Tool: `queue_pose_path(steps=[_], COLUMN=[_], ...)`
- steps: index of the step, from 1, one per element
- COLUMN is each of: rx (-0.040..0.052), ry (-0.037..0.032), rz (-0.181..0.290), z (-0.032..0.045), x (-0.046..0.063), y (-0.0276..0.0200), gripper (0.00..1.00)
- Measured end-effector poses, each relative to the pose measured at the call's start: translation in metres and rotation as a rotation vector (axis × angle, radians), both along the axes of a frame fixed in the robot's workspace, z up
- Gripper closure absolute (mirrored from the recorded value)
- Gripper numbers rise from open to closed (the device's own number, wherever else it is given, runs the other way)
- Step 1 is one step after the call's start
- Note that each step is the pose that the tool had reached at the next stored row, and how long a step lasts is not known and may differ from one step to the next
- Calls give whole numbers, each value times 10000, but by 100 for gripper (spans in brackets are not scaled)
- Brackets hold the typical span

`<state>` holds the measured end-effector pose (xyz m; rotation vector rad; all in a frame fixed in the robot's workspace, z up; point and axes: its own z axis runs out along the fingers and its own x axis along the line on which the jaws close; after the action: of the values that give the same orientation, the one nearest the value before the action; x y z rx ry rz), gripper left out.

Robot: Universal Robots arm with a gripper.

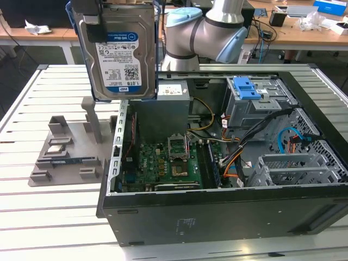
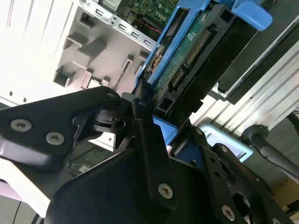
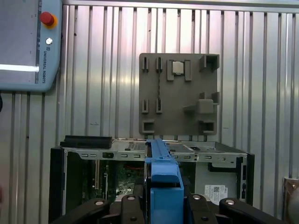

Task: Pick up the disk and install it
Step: 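Pick up the disk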

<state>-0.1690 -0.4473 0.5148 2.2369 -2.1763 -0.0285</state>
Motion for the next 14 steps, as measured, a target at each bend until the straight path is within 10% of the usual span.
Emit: queue_pose_path(steps=[6,9,14], rx=[46,264,276], ry=[1,1,18], rz=[1,0,1], z=[-2,-3,-9], x=[14,33,232], y=[-190,-342,-442], gripper=[64,64,64])
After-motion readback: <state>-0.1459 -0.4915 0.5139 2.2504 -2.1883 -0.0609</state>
